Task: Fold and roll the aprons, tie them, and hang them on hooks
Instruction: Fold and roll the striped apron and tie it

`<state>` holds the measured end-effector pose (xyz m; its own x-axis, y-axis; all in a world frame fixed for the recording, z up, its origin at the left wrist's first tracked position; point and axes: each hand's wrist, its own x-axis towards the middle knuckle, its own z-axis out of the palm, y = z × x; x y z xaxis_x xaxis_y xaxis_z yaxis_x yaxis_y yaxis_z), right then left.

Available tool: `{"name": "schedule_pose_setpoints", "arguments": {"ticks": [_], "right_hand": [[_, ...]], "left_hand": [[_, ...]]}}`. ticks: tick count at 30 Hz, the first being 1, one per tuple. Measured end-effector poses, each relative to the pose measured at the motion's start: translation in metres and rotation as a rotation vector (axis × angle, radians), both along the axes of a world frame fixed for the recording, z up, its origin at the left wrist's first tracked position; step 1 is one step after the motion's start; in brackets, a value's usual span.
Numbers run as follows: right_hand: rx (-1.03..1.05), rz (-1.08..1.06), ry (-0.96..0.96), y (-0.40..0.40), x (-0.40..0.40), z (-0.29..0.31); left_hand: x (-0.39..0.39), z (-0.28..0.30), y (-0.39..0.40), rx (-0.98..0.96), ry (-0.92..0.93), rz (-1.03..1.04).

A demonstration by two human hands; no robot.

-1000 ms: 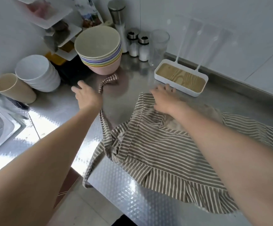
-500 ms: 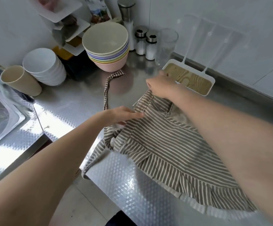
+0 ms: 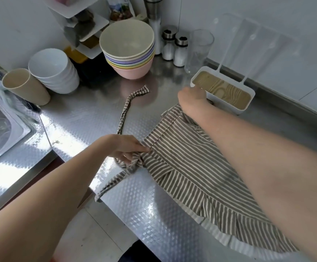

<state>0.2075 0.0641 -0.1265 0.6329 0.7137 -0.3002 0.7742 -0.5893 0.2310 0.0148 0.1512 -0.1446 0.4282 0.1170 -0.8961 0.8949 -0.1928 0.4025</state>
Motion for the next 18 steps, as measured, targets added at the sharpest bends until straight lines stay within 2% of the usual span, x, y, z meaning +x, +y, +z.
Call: {"name": "schedule_pose_setpoints", "arguments": {"ticks": [2,5,9,12,15,18], "right_hand": [[0.023,0.025,-0.022,-0.001,-0.002,-0.004],[0.072,0.043,-0.013,-0.003,-0.008,-0.007],[0.259,0.063,0.080,-0.012,-0.008,-0.004],[0.301,0.138,0.099,-0.029,-0.012,-0.009],[0.233,0.047,0.096,-0.056,-0.010,-0.014],[0.293,-0.132,0.097,-0.088,0.004,-0.014]], "left_hand": [[-0.002,0.000,0.002,0.018,0.018,0.015],[0.008,0.001,0.001,0.122,0.060,-0.107],[0.035,0.009,-0.001,0.499,-0.016,-0.479],[0.047,0.009,-0.007,0.710,-0.088,-0.634],[0.048,0.001,-0.011,0.767,-0.107,-0.652],[0.044,-0.005,-0.004,0.640,-0.057,-0.489]]}}
